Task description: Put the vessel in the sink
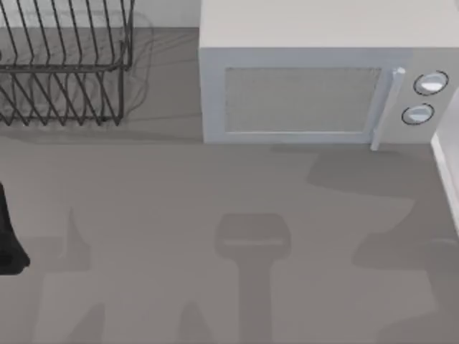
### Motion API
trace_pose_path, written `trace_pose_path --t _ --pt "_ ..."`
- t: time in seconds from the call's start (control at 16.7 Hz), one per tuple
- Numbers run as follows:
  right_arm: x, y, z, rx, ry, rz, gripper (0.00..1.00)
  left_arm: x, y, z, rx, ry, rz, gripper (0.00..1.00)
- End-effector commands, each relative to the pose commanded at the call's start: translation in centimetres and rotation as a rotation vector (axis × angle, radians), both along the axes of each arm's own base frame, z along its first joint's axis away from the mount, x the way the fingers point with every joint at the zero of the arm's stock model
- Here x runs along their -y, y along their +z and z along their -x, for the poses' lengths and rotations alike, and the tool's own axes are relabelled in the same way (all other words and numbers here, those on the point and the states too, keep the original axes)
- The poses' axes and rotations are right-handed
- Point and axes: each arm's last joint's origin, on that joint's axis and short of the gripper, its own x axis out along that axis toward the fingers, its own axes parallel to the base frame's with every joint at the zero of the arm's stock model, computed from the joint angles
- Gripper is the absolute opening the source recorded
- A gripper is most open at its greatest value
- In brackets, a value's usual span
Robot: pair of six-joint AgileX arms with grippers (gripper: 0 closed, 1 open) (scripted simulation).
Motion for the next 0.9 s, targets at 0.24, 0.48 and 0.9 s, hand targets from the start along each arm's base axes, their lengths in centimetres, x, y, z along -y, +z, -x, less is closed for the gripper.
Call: trace_pose_path --t 0.24,0.48,0.9 --pt "0.5 -2.4 -0.7 -0.008 0.001 -0.005 0.00 0.0 0.0 0.0 0.000 0.000 0.000 1.00" --pt "1.0 -7.4 -1.3 -0.003 0.000 0.001 0.00 0.0 0.0 0.0 0.000 0.000 0.000 1.00" --pt "0.0 -14.3 -0.1 0.007 0.004 0.006 0.00 0.0 0.0 0.0 0.000 0.000 0.000 1.00"
